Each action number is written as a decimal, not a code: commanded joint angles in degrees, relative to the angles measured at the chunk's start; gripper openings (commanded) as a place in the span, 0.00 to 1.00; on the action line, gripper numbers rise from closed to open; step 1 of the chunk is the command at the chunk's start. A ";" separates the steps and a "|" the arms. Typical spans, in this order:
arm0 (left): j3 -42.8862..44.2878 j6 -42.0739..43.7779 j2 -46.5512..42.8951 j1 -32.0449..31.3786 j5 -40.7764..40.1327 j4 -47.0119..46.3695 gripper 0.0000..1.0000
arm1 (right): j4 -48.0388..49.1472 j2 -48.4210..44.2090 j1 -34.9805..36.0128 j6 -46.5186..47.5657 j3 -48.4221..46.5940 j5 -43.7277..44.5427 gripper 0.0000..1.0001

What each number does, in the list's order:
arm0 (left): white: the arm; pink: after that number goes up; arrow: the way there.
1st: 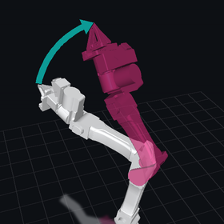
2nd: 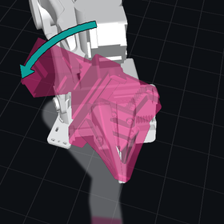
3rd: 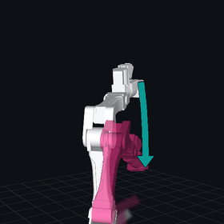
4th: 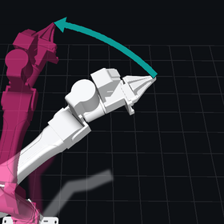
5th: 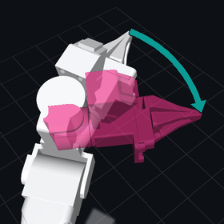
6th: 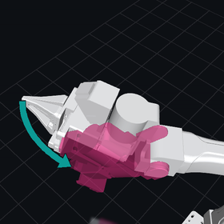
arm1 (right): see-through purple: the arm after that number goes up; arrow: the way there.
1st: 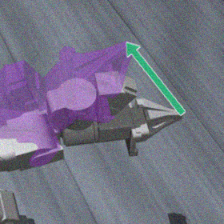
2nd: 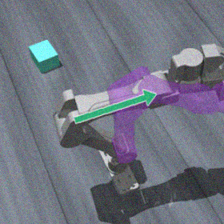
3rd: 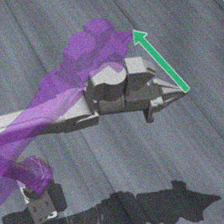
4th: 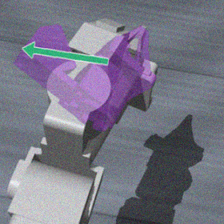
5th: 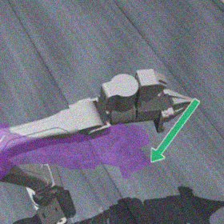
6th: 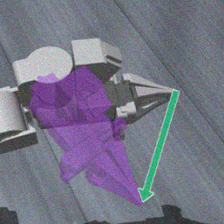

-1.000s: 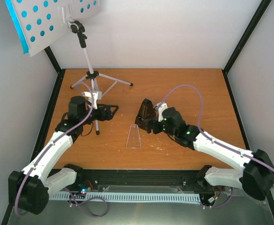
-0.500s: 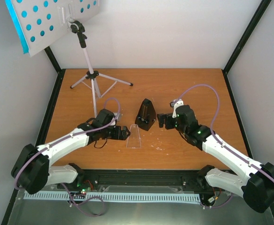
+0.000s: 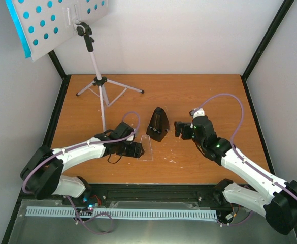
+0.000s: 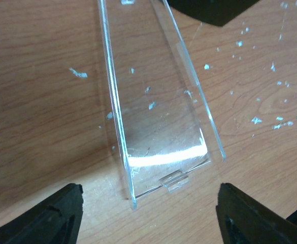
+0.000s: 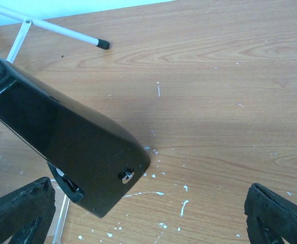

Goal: Pack up the instrument practice props

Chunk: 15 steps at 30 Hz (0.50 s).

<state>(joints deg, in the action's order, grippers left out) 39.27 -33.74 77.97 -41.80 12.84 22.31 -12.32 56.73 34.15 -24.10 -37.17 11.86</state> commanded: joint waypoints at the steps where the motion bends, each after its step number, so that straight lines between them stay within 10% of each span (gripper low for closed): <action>1: 2.33 -0.57 2.17 -1.92 -2.62 0.33 0.66 | 0.24 0.23 -0.23 -1.72 -0.45 1.92 1.00; 15: 2.67 0.07 5.64 -2.47 -4.61 0.59 0.47 | 0.36 -0.76 -0.23 -2.93 2.19 3.63 1.00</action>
<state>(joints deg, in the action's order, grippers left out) 40.03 -33.74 82.89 -43.53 8.71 23.16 -12.21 56.93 34.15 -25.98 -36.34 13.41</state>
